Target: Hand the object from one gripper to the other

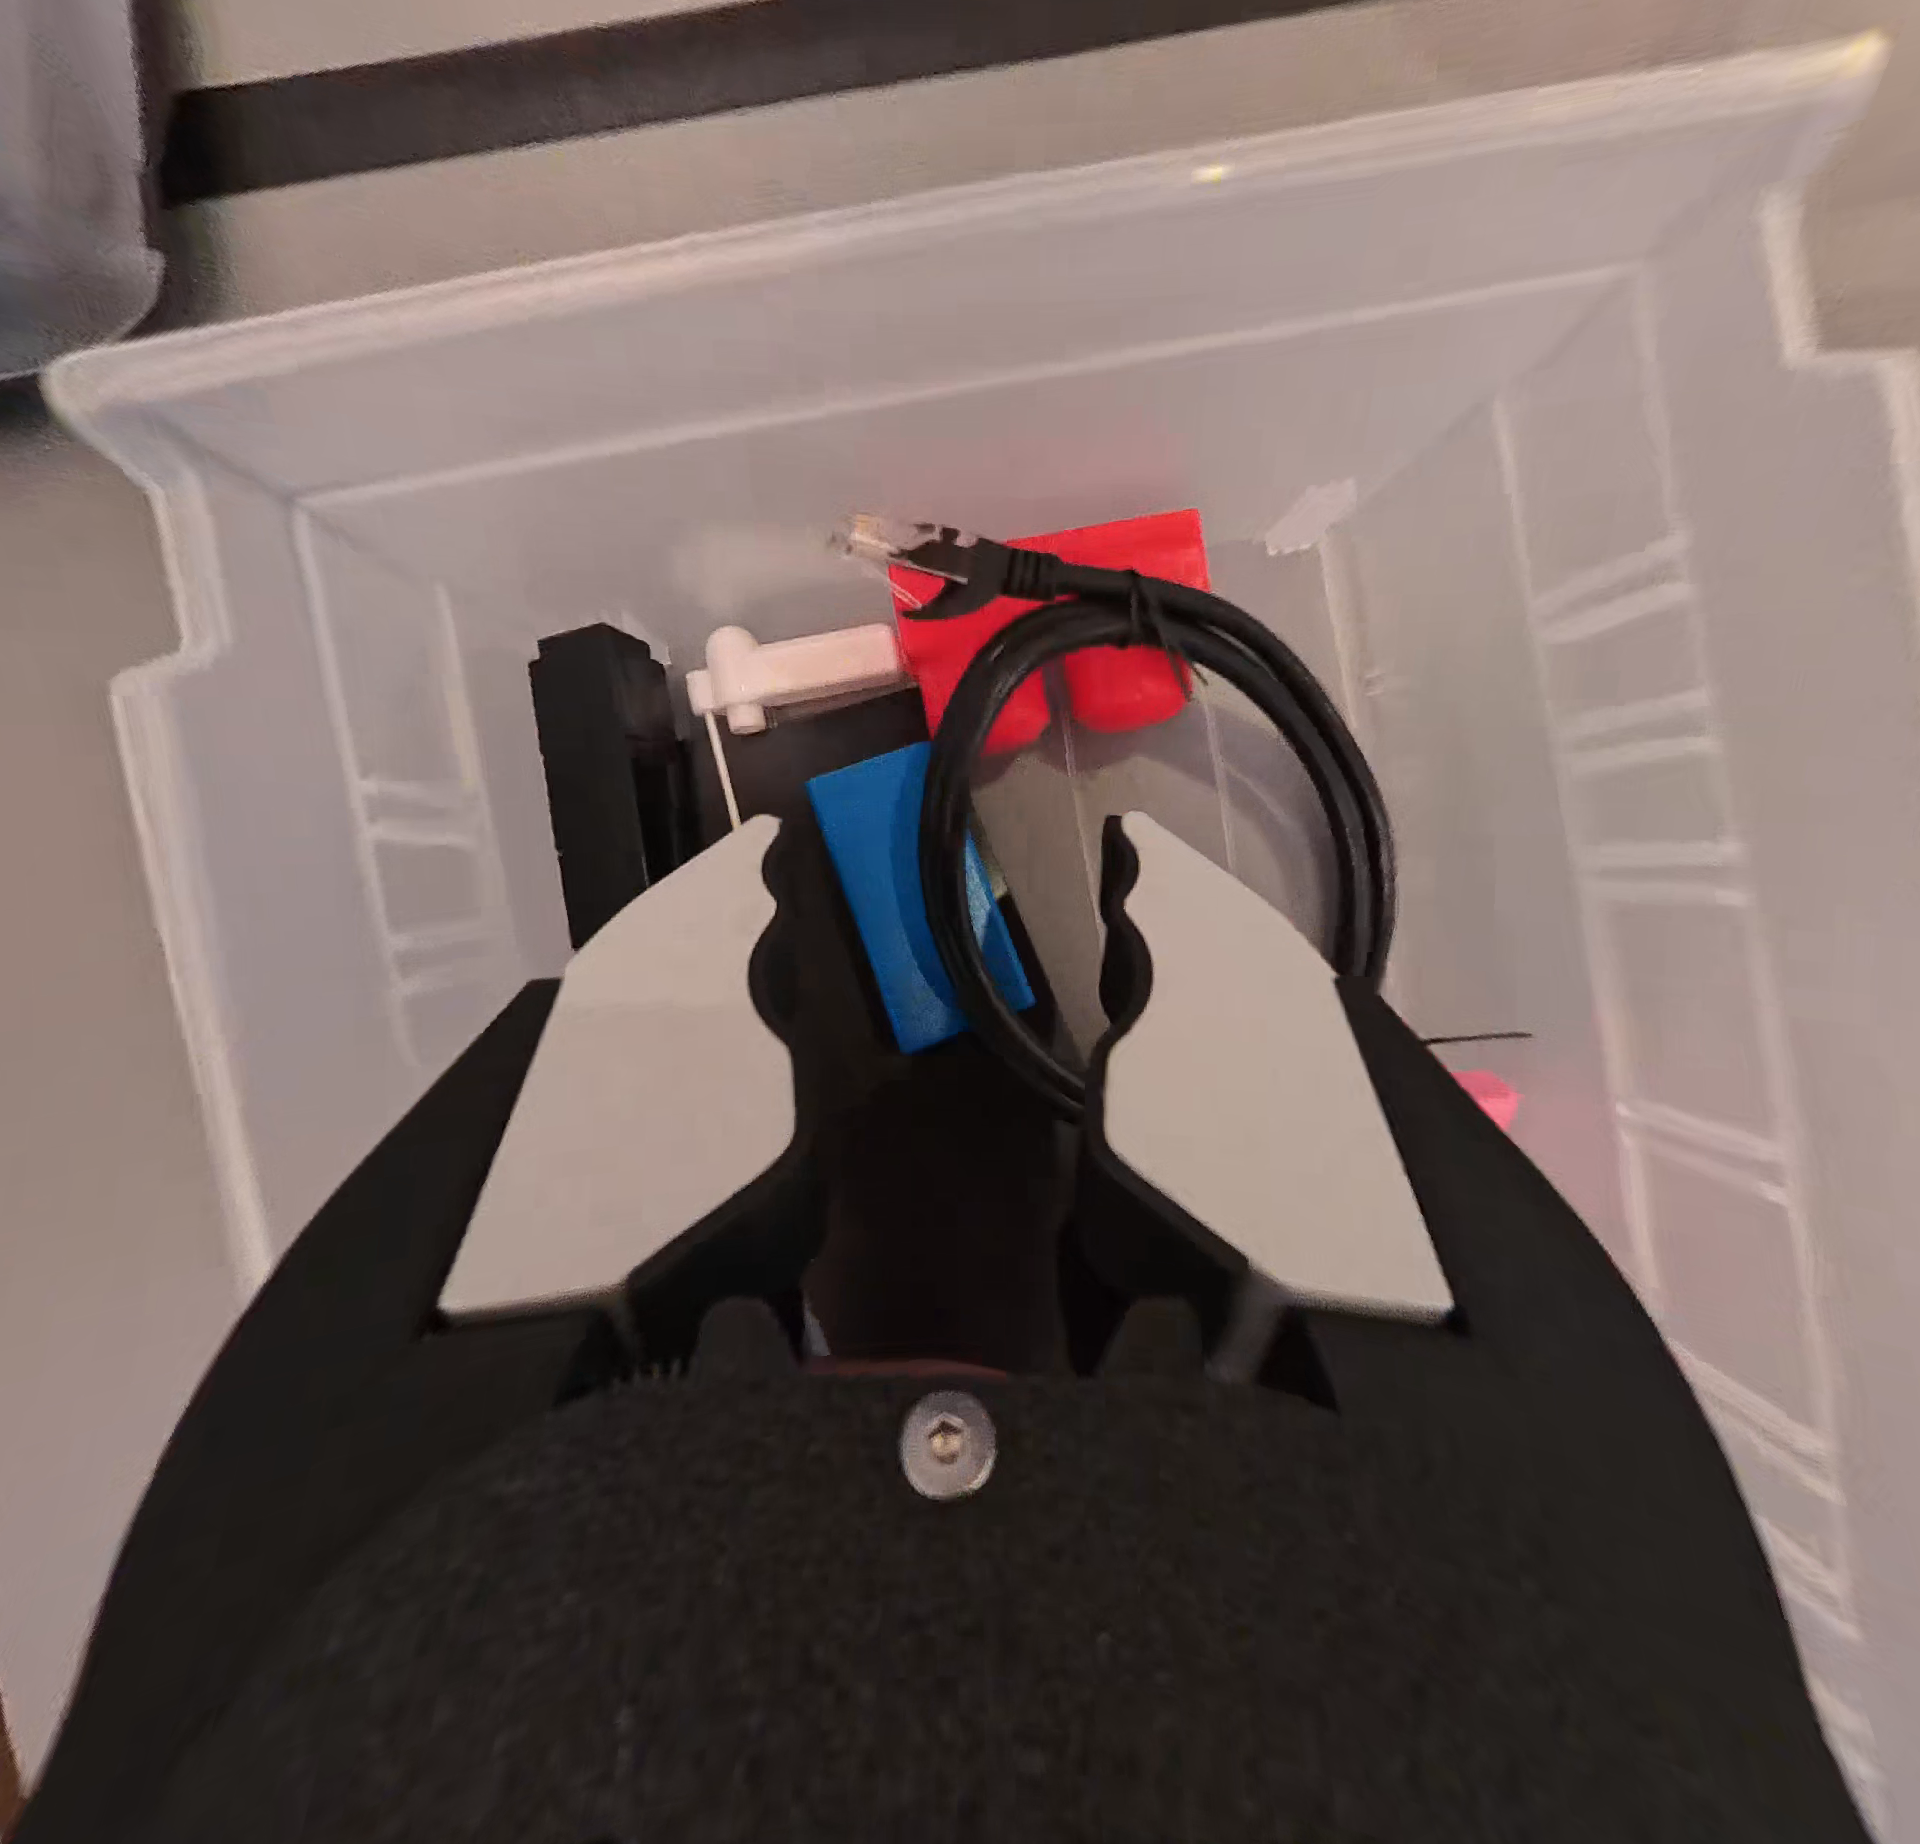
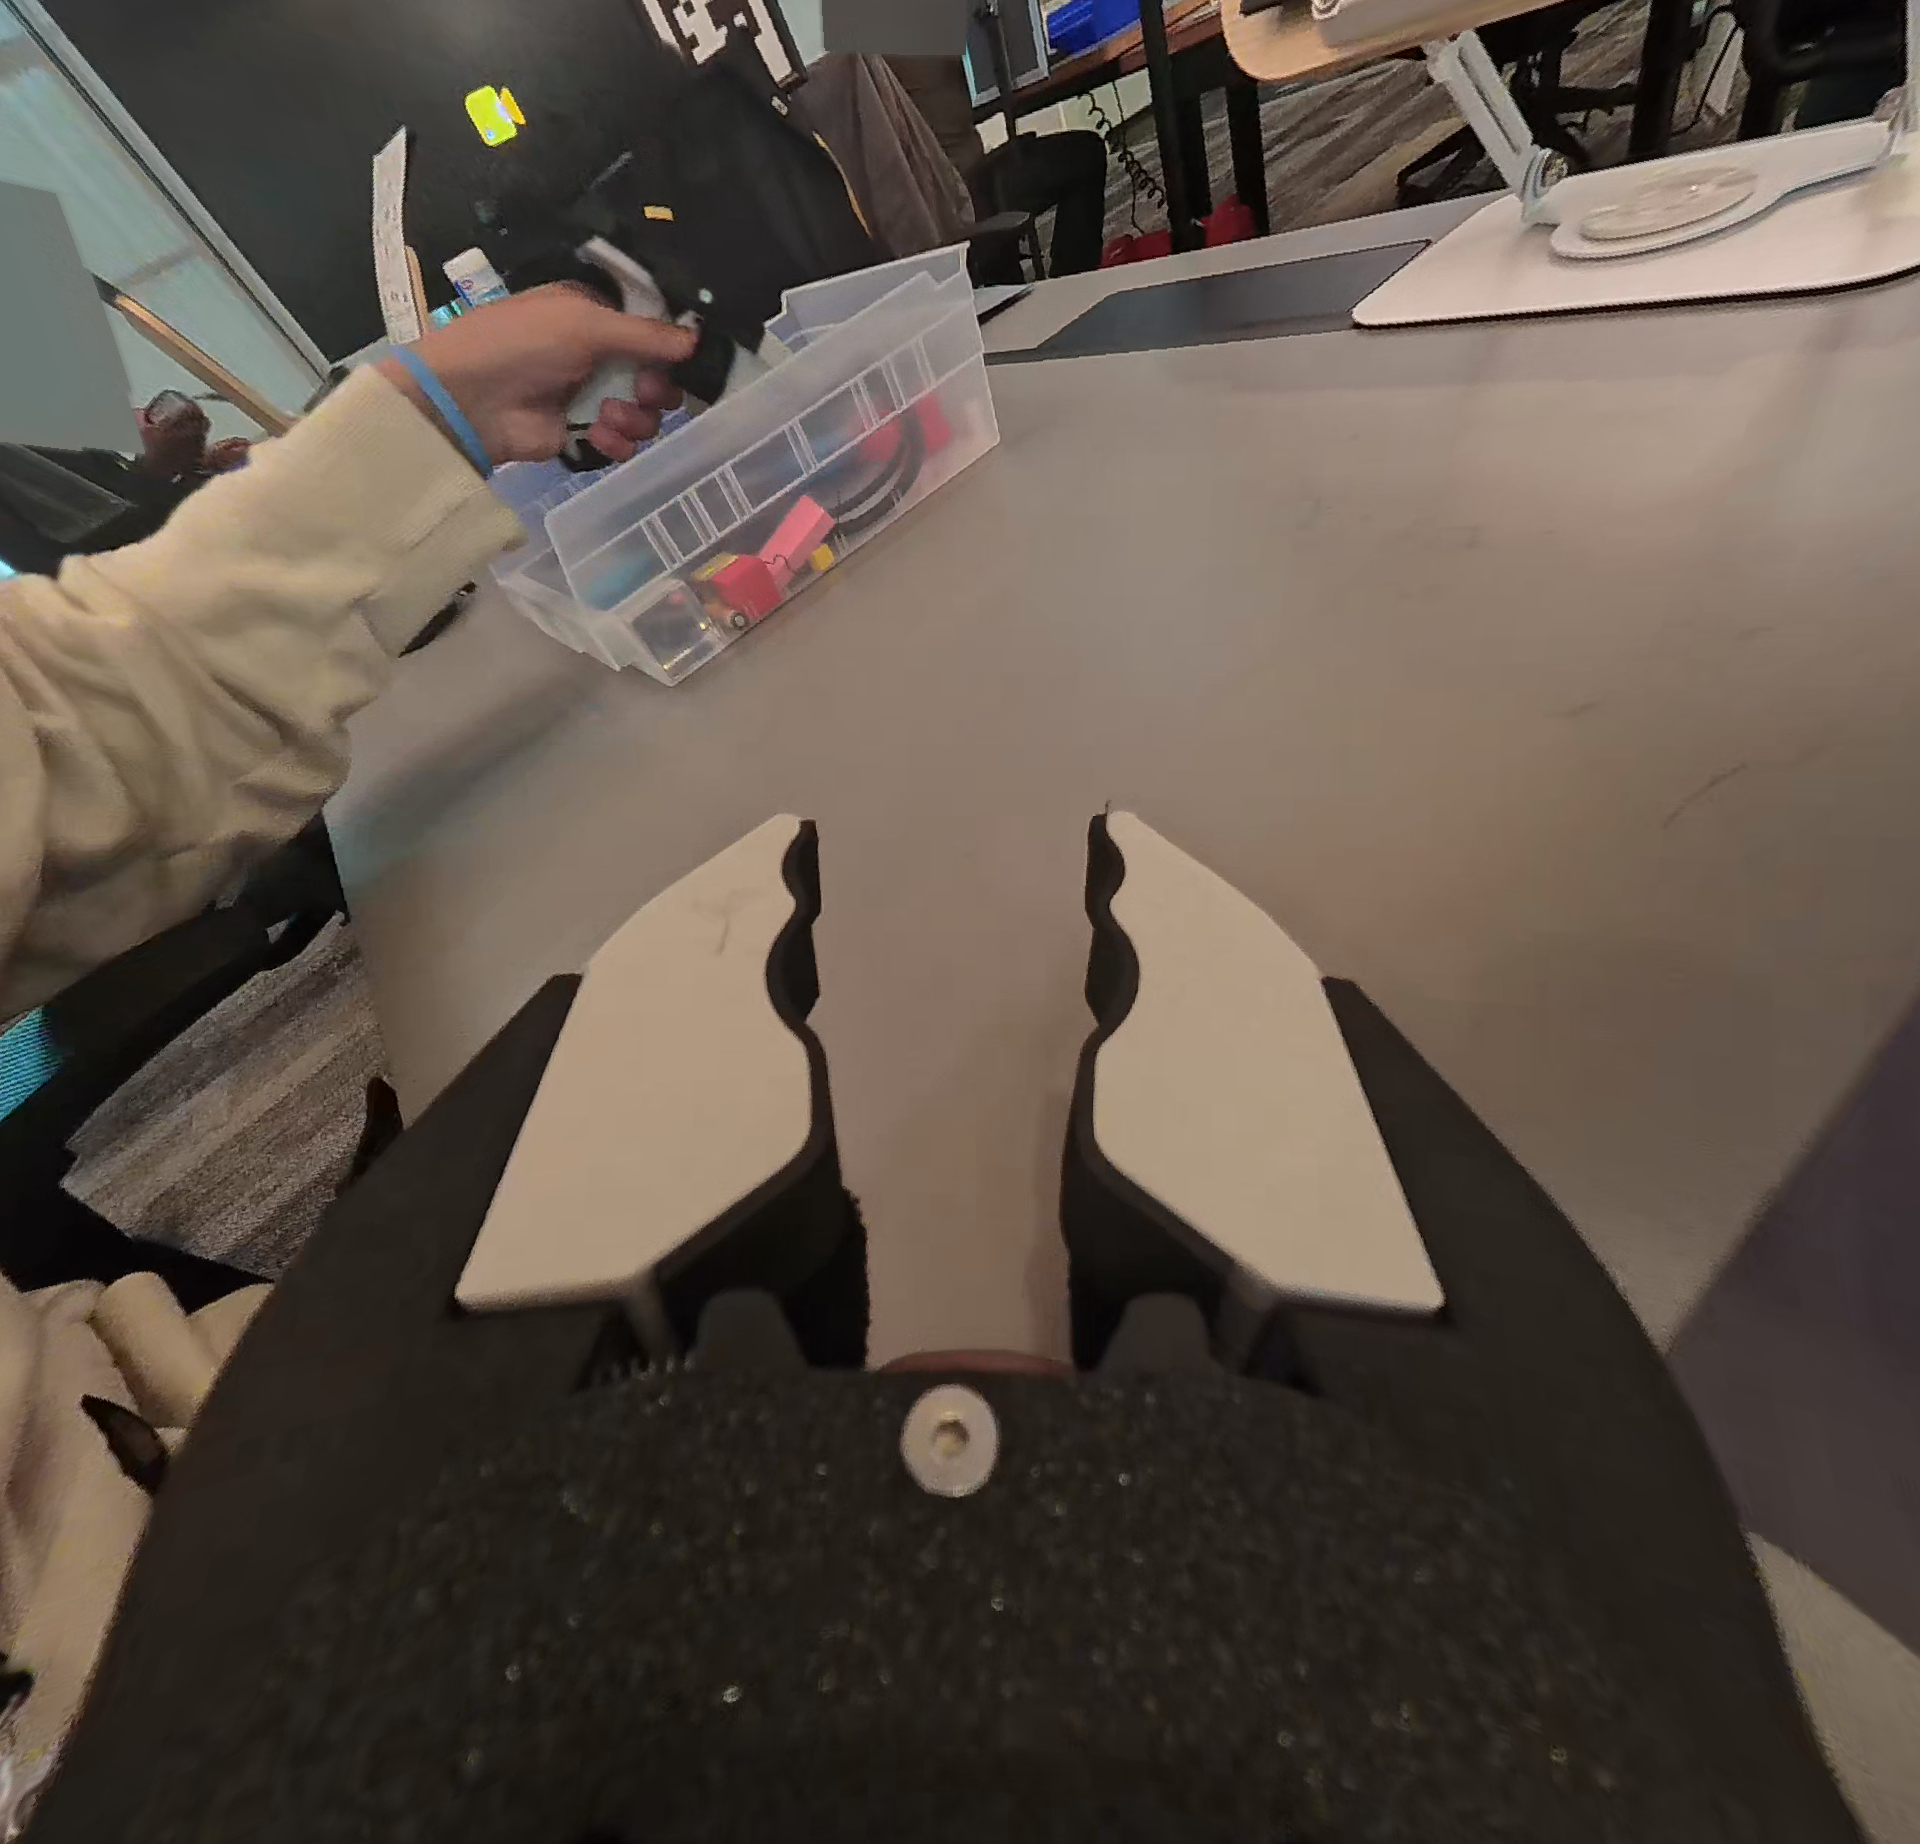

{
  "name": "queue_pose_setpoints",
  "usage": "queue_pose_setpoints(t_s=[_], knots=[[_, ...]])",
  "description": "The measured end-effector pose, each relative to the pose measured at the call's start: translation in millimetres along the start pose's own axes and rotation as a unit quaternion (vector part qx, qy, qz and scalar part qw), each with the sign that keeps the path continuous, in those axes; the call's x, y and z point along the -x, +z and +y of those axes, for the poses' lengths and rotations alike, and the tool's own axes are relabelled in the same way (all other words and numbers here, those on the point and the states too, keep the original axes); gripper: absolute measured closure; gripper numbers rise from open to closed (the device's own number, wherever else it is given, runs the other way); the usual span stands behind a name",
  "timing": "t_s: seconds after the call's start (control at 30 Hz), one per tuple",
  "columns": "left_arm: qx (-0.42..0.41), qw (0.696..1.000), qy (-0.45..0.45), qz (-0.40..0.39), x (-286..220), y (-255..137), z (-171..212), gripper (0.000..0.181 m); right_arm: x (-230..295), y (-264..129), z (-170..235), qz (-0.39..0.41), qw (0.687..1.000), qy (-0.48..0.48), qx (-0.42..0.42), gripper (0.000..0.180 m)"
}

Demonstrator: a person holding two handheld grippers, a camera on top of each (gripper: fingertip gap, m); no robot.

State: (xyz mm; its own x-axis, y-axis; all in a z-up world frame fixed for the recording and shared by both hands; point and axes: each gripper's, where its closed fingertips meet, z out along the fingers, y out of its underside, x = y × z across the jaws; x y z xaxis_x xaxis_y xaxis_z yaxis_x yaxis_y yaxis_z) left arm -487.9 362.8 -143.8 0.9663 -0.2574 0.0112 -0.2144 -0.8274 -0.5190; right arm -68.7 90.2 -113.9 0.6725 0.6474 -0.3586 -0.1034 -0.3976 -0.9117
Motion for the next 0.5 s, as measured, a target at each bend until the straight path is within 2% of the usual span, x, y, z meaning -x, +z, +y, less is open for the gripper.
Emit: queue_pose_setpoints(t_s=[0.03,0.07,0.1,0.2,0.33,0.5], knots=[[0.017,1.0,0.008,-0.002,2.2,6.1,1.9,0.128,0.4,0.0,0.2,-0.002,1.0,0.001,0.0,0.131],[0.032,0.999,0.02,-0.001,2.2,10.1,4.7,0.147,0.7,-0.2,0.4,-0.002,1.0,0.002,0.001,0.131],[0.042,0.998,0.035,0.006,-0.7,11.7,7.1,0.172,1.0,-0.2,0.8,-0.003,1.0,0.001,0.002,0.132],[0.038,0.997,0.061,0.008,-5.3,5.0,6.7,0.174,2.5,0.2,2.3,-0.005,1.0,0.0,0.006,0.132],[-0.016,0.997,0.072,-0.014,-1.9,-26.4,-1.8,0.175,7.2,0.6,2.5,-0.011,1.0,-0.004,0.007,0.133],[-0.153,0.988,-0.011,-0.036,18.6,-93.5,-19.8,0.175,12.8,-0.9,2.3,-0.018,1.0,-0.012,0.006,0.133]])
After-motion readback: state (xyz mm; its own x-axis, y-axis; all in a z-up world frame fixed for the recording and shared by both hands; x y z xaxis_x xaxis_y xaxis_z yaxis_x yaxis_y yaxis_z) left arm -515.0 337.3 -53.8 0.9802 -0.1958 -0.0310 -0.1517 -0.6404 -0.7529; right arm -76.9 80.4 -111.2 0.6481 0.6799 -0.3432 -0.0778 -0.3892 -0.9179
